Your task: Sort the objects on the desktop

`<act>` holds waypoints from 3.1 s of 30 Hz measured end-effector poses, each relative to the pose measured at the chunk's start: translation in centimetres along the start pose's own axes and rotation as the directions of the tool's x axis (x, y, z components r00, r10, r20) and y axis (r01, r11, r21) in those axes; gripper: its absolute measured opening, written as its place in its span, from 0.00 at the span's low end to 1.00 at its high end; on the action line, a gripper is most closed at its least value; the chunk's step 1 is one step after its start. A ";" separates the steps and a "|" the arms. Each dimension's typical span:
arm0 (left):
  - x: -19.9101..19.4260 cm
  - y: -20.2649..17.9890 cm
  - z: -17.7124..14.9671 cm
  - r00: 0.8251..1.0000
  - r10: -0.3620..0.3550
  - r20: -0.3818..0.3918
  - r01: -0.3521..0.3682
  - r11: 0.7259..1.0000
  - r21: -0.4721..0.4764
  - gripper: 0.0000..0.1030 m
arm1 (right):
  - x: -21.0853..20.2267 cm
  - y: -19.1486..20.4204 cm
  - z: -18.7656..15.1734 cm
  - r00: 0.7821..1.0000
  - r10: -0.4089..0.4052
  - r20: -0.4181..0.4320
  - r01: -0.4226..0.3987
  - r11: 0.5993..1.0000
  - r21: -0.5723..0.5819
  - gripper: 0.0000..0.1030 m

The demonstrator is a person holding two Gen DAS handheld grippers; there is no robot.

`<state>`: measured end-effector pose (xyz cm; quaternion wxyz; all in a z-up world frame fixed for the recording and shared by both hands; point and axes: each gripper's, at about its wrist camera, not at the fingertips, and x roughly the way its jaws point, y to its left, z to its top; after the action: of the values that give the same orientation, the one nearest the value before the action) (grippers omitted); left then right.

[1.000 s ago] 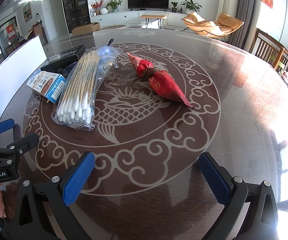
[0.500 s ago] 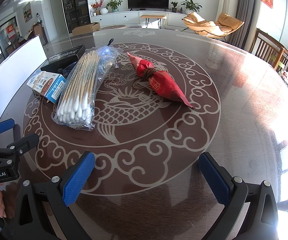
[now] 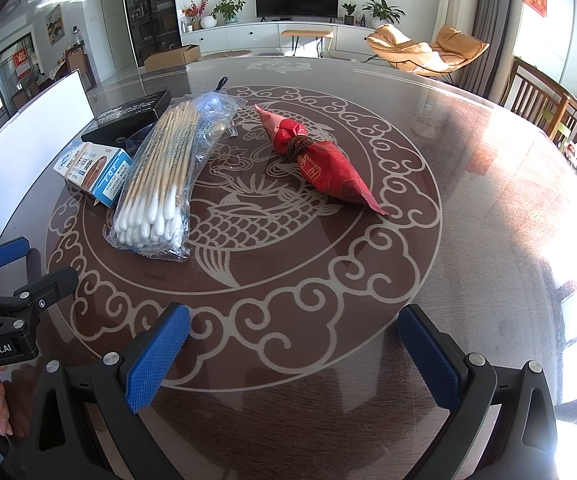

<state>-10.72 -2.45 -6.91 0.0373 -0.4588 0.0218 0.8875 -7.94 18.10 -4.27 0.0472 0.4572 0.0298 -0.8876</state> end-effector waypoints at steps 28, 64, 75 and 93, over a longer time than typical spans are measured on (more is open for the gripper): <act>-0.2 -0.3 0.1 1.000 -0.003 0.001 0.003 1.000 0.000 1.00 | 3.5 -2.1 9.7 1.000 0.025 -0.012 -0.027 0.992 -0.124 0.94; 0.1 -2.1 2.9 0.988 -0.151 0.002 0.149 0.976 0.158 0.44 | 3.3 1.5 4.1 0.989 0.146 -0.011 -0.145 0.972 -0.187 1.00; -6.1 2.1 -6.6 0.999 -0.044 0.018 0.043 0.996 0.073 0.54 | 3.3 1.3 4.2 0.991 0.134 -0.009 -0.134 0.975 -0.175 1.00; -3.2 2.6 -3.4 0.995 -0.085 0.051 0.079 0.990 0.113 0.56 | 3.8 2.1 8.0 0.960 0.280 0.003 -0.279 0.955 0.102 0.75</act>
<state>-6.36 -5.43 -6.21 0.0999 -0.4315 0.0512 0.8951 -16.36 15.02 -2.72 0.1487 0.4638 -0.0797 -0.8697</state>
